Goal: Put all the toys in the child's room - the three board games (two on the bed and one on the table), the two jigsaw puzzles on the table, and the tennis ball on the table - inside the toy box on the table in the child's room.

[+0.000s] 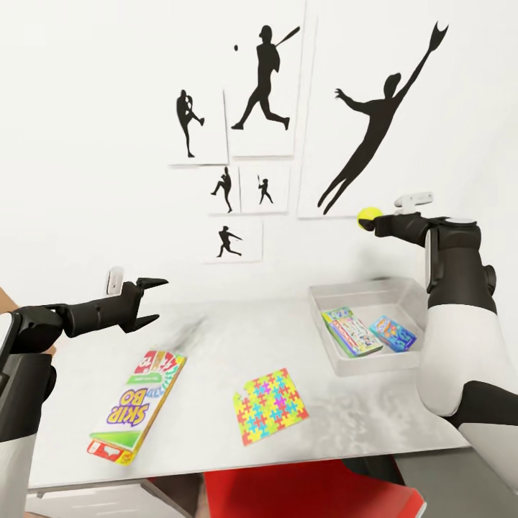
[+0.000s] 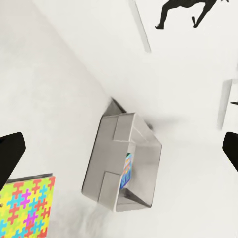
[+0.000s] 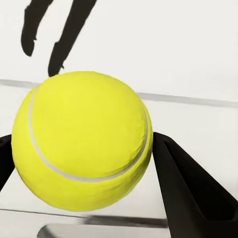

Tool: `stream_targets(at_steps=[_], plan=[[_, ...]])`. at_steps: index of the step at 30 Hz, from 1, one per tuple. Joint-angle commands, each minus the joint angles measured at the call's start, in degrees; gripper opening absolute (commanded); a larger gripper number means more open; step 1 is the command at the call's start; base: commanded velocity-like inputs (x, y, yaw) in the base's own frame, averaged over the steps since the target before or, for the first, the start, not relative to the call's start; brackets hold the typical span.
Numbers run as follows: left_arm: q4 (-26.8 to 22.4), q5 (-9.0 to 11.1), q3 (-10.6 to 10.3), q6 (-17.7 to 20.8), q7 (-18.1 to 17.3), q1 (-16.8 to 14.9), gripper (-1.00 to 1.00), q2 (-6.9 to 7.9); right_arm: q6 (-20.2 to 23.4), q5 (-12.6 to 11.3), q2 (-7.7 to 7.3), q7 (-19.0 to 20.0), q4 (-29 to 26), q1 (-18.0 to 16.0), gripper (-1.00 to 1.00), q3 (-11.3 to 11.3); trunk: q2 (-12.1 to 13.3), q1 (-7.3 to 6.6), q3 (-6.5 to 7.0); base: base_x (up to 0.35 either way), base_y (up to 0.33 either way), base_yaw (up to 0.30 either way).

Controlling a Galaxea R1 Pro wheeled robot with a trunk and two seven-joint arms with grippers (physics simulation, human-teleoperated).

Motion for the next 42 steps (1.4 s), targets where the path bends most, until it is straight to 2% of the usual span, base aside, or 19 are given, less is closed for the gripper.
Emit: stream_targets(at_steps=[1, 5, 6, 8, 9, 12, 17, 23, 27, 30, 31, 32, 35, 42], plan=[[-0.02, 0.50, 0.08, 0.16, 0.60, -0.07, 1.00, -0.01, 0.21, 0.43, 0.01, 0.49, 0.00, -0.07, -1.00, -0.10, -0.08, 0.03, -0.09, 0.059, -0.035, 0.000], [0.02, 0.57, 0.11, -0.05, 0.66, -0.07, 1.00, -0.03, 0.50, 0.56, -0.25, 0.38, 0.61, -0.18, -1.00, -0.40, -0.08, 0.03, -0.09, 0.023, -0.014, 0.000], [-0.07, 0.81, 0.36, 0.11, 4.95, -0.39, 1.00, 0.18, 3.64, 0.42, -5.95, -1.98, 14.40, -5.17, -1.00, -0.65, -0.08, 0.03, -0.09, 0.000, 0.000, 0.000], [-0.08, 1.68, 0.41, 0.14, 5.13, -0.74, 1.00, 0.10, 3.50, 0.32, -6.52, -5.28, 18.40, -6.83, -1.00, -0.66, -0.08, 0.03, -0.09, 0.000, 0.000, 0.000], [-0.08, 2.83, 0.38, 0.16, 5.27, -1.14, 1.00, 0.11, 3.17, 0.01, -7.37, -8.46, 22.35, -8.28, -1.00, -0.66, -0.08, 0.03, -0.09, 0.000, 0.000, 0.000], [-0.08, 3.65, 0.33, 0.16, 5.37, -1.63, 1.00, 0.09, 1.57, -0.95, -8.55, -10.58, 25.32, -9.29, -1.00, -0.66, -0.08, 0.03, -0.09, 0.000, 0.000, 0.000], [-0.08, 4.07, 0.21, 0.17, 5.46, -2.52, 1.00, 0.05, 0.49, -2.56, -9.30, -11.68, 26.83, -9.79, -1.00, -0.67, -0.08, 0.03, -0.09, 0.000, 0.000, 0.000], [-0.08, 4.26, 0.18, 0.14, 5.41, -2.81, 1.00, 0.00, 0.23, -2.88, -9.52, -12.32, 27.97, -9.90, -1.00, -0.67, -0.08, 0.03, -0.09, 0.000, 0.000, 0.000], [-0.08, 4.34, 0.18, 0.03, 5.32, -2.99, 1.00, 0.00, -0.06, -3.04, -9.62, -15.53, 33.42, -9.97, -1.00, -0.67, -0.08, 0.03, -0.09, 0.000, 0.000, 0.000], [-0.08, 4.44, 0.10, -0.11, 5.43, -4.07, 1.00, -0.07, -3.45, -3.15, -9.74, -21.55, 39.25, -10.04, -1.00, -0.67, -0.08, 0.03, -0.09, 0.000, 0.000, 0.000], [-0.08, 4.47, 0.08, -0.12, 5.49, -4.32, 1.00, -0.07, -4.16, -3.16, -9.80, -22.43, 40.02, -10.05, -1.00, -0.67, -0.08, 0.03, -0.09, 0.000, 0.000, 0.000], [-0.08, 4.49, 0.04, -0.21, 5.57, -4.86, 1.00, -0.12, -5.59, -3.21, -10.54, -24.15, 41.56, -10.04, -1.00, -0.67, -0.08, 0.03, -0.09, 0.000, 0.000, 0.000], [-0.08, 4.47, 0.03, -0.49, 5.67, -5.24, 1.00, -0.97, -6.78, -3.28, -12.34, -25.37, 42.69, -9.99, -1.00, -0.67, -0.08, 0.03, -0.09, 0.000, 0.000, 0.000], [-0.08, 4.48, 0.08, -0.60, 5.78, -5.40, 1.00, -2.04, -8.46, -3.43, -14.52, -25.73, 43.11, -9.41, -1.00, -0.67, -0.08, 0.03, -0.09, 0.000, 0.000, 0.000]])
